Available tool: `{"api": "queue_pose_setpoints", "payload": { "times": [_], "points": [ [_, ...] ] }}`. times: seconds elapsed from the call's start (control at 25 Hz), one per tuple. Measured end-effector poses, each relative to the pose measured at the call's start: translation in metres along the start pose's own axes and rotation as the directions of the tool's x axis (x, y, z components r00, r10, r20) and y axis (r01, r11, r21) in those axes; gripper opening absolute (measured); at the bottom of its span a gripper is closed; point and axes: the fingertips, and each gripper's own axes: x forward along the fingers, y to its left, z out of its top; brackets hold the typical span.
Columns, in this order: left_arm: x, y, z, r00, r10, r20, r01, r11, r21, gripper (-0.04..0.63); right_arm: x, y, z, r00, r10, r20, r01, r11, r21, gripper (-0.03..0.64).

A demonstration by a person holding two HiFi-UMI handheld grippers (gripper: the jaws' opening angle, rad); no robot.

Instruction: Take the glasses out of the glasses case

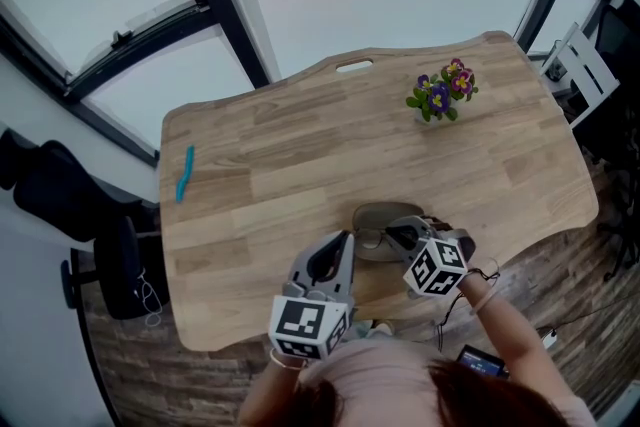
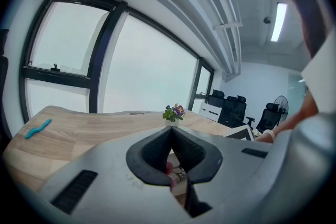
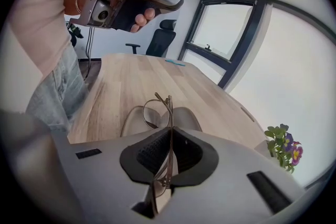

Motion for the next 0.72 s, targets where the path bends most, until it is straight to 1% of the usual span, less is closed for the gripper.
{"api": "queue_pose_setpoints", "payload": {
  "times": [0.36,0.72],
  "points": [
    [-0.009,-0.01,0.006,1.0,-0.002,0.025,0.002,1.0,0.014,0.0,-0.024,-0.01,0.01,0.995,-0.08,0.057,0.075,0.994,0.085,0.012],
    [-0.02,-0.018,0.009,0.999,0.006,0.049,-0.007,1.0,0.022,0.0,-0.049,-0.015,0.021,0.981,-0.161,0.107,0.143,0.976,0.166,0.012]
  ]
}}
